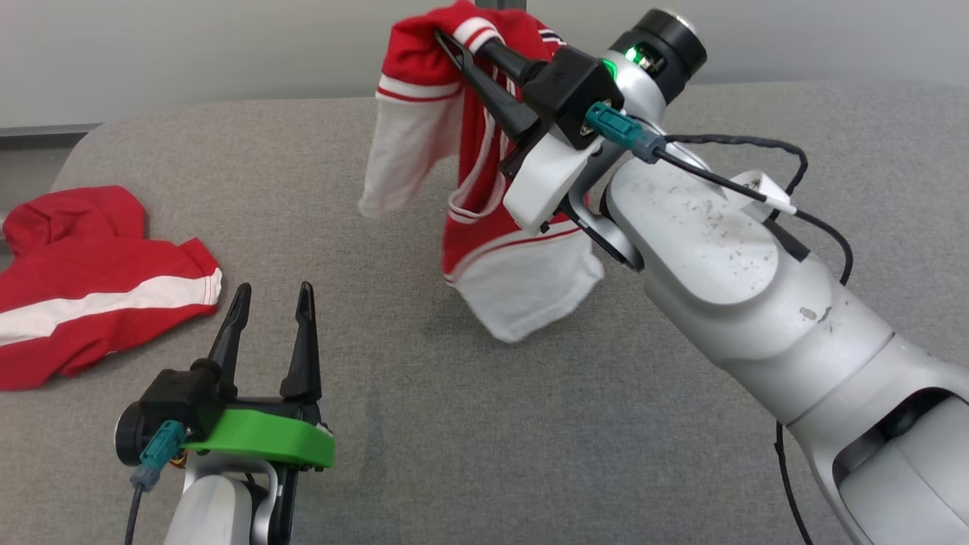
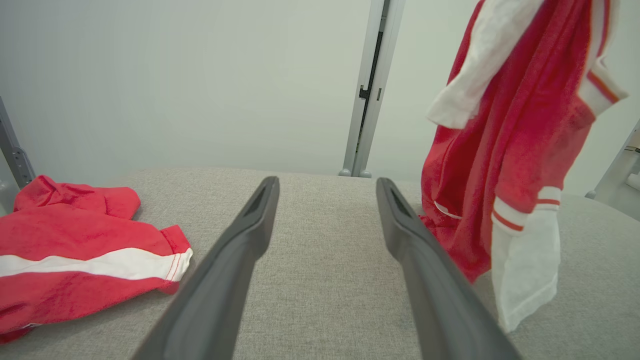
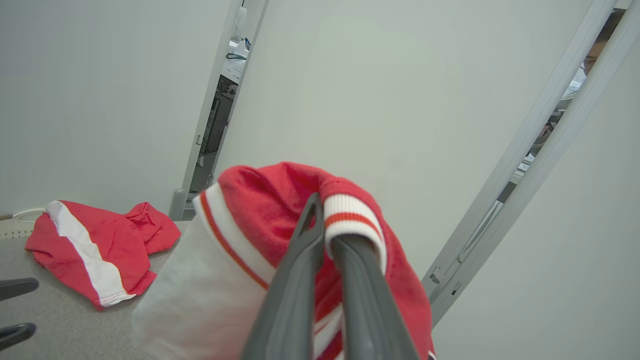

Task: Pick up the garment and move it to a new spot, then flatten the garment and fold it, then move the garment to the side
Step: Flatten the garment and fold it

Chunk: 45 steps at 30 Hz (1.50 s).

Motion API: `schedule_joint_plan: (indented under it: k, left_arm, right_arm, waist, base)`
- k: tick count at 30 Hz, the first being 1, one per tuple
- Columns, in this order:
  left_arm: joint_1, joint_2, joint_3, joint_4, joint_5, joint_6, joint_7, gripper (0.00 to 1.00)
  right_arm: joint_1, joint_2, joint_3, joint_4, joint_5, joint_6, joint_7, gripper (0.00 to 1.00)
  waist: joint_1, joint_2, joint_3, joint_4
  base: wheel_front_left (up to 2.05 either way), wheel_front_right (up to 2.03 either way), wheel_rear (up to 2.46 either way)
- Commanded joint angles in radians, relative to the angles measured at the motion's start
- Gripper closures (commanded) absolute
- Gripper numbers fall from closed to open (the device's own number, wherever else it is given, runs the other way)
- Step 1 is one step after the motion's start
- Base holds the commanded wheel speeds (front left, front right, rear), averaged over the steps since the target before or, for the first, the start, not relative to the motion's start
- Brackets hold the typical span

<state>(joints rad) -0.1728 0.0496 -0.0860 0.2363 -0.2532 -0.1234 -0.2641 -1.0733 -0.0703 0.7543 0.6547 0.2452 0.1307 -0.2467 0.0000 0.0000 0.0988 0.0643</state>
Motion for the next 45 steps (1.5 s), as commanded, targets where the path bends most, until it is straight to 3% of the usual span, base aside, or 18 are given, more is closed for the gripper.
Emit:
schedule_joint_plan:
  k: [1, 6, 10, 16, 17, 18, 28, 33, 38, 45]
  left_arm:
    - [-0.020, 0.002, 0.000, -0.002, -0.006, -0.003, -0.001, 0.00]
    - [-0.041, 0.002, -0.002, -0.003, -0.010, 0.000, -0.001, 0.00]
    - [-0.054, 0.002, -0.010, -0.004, -0.012, 0.002, -0.001, 0.00]
    - [-0.061, 0.002, -0.008, 0.002, -0.007, 0.006, -0.001, 0.00]
    - [-0.062, 0.002, -0.006, 0.005, -0.005, 0.007, -0.001, 0.00]
    - [-0.063, 0.002, -0.004, 0.011, -0.002, 0.008, -0.001, 0.00]
    - [-0.076, 0.002, -0.010, 0.085, 0.017, 0.035, -0.001, 0.00]
    - [-0.079, 0.002, -0.013, 0.120, 0.007, 0.050, -0.001, 0.00]
    - [-0.085, 0.002, -0.019, 0.131, -0.007, 0.060, -0.001, 0.00]
    - [-0.090, 0.002, -0.034, 0.128, -0.028, 0.060, -0.001, 0.00]
  right_arm:
    - [-0.019, -0.021, 0.016, -0.017, 0.019, 0.000, -0.010, 1.00]
    - [0.016, -0.117, 0.117, -0.027, 0.149, 0.000, -0.004, 1.00]
    - [0.067, -0.253, 0.235, -0.002, 0.279, 0.000, 0.069, 1.00]
    - [0.169, -0.411, 0.258, 0.093, 0.402, 0.000, 0.154, 1.00]
    - [0.185, -0.421, 0.251, 0.112, 0.410, 0.000, 0.162, 0.61]
    - [0.206, -0.429, 0.242, 0.137, 0.426, 0.000, 0.178, 0.00]
    - [0.341, -0.479, 0.145, 0.186, 0.539, 0.000, 0.264, 0.00]
    - [0.367, -0.512, 0.097, 0.151, 0.510, 0.000, 0.294, 0.00]
    - [0.368, -0.497, 0.076, 0.034, 0.425, 0.000, 0.307, 0.00]
    - [0.403, -0.423, 0.163, -0.191, 0.302, 0.000, 0.442, 0.00]
  waist:
    - [0.0000, 0.0000, 0.008, 0.007]
    - [0.0000, 0.0000, 0.025, 0.012]
    - [0.0000, 0.0000, 0.041, 0.012]
    - [0.0000, 0.0000, 0.057, 0.000]
    - [0.0000, 0.0000, 0.058, -0.003]
    - [0.0000, 0.0000, 0.057, -0.006]
    - [0.0000, 0.0000, 0.025, -0.028]
    - [0.0000, 0.0000, 0.015, -0.036]
    - [0.0000, 0.0000, 0.015, -0.032]
    - [0.0000, 0.0000, 0.036, -0.003]
  base:
    - [0.00, 0.00, 0.00]
    - [0.00, 0.00, 0.00]
    - [0.00, 0.00, 0.00]
    - [0.00, 0.00, 0.00]
    - [0.00, 0.00, 0.00]
    - [0.00, 0.00, 0.00]
    - [0.00, 0.00, 0.00]
    - [0.00, 0.00, 0.00]
    - [0.00, 0.00, 0.00]
    - [0.00, 0.00, 0.00]
